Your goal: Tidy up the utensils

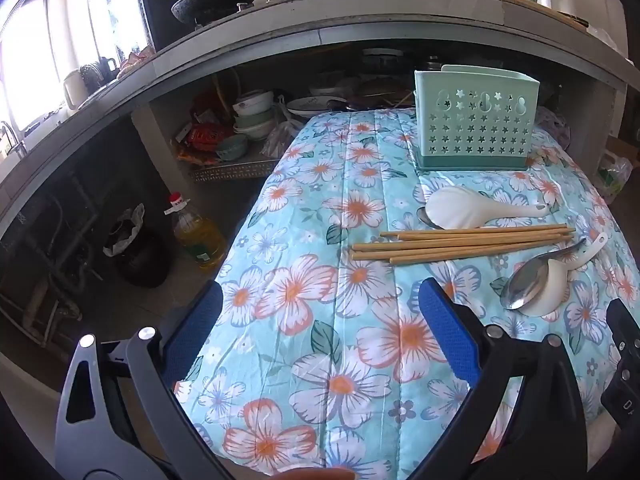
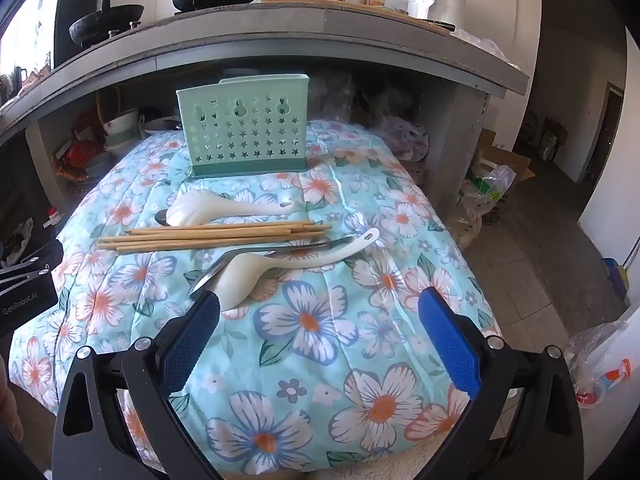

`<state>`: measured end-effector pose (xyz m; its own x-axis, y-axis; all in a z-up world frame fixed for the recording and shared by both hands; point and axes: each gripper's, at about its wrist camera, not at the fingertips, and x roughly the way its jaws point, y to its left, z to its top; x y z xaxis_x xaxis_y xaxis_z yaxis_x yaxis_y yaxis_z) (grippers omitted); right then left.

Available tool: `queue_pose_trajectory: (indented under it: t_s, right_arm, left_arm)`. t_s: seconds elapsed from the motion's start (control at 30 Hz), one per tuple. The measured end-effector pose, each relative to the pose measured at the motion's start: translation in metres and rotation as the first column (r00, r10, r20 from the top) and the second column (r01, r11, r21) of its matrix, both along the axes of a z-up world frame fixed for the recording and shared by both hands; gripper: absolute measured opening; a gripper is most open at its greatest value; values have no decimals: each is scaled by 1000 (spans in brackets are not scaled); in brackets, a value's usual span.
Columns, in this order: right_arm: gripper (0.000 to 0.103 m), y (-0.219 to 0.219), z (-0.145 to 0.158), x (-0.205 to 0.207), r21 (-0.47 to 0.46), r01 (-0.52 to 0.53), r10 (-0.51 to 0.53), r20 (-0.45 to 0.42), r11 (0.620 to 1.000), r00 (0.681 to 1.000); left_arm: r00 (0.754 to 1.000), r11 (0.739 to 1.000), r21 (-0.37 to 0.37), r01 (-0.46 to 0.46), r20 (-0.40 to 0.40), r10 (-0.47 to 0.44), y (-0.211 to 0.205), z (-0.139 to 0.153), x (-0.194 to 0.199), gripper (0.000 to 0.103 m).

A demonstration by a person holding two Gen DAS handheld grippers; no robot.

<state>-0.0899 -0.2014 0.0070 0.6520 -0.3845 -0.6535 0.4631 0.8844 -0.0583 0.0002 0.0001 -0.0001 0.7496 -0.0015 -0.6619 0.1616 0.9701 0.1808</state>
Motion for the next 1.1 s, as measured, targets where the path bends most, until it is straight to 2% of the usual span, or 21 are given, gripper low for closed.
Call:
queue_pose_trajectory:
  t_s: [0.37, 1.1]
  right_arm:
    - [97, 1, 3, 1, 5, -2, 2, 6, 1000, 1000]
    - [97, -1, 1, 0, 7, -1, 1, 2, 1000, 1000]
  left_arm:
    - [999, 1000, 2, -6, 33, 6, -6, -1, -10, 94]
    - [1000, 1000, 1, 12, 17, -12, -4, 3, 0, 94]
